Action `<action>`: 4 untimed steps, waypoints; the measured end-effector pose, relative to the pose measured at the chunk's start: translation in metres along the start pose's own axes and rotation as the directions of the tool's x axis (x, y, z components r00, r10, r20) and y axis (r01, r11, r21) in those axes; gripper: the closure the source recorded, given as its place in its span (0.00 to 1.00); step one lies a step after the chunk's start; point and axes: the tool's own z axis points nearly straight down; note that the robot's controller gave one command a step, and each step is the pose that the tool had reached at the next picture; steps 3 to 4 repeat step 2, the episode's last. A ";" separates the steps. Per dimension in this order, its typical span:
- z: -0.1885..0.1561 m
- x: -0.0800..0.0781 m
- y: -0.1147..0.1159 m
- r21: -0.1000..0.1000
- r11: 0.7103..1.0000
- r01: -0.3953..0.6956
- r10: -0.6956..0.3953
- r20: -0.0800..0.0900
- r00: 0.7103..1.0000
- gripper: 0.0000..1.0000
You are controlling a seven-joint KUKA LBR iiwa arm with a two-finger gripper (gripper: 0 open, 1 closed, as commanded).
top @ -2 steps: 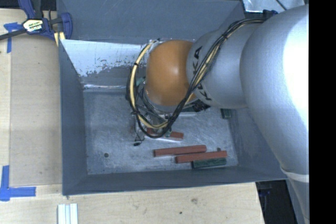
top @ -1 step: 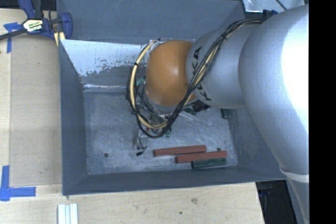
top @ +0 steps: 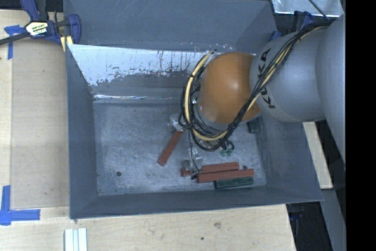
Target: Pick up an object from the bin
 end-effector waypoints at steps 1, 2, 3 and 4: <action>0.000 0.000 0.001 -0.001 1.000 0.001 -0.001 0.001 1.000 1.00; -0.140 0.040 0.010 0.001 0.986 0.169 -0.169 0.004 0.986 1.00; -0.140 0.040 0.010 0.001 0.986 0.169 -0.169 0.004 0.986 1.00; -0.140 0.040 0.010 0.001 0.986 0.169 -0.169 0.004 0.986 1.00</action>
Offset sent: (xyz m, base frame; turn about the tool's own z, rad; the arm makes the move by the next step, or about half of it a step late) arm 0.0000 0.0000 0.0000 0.0000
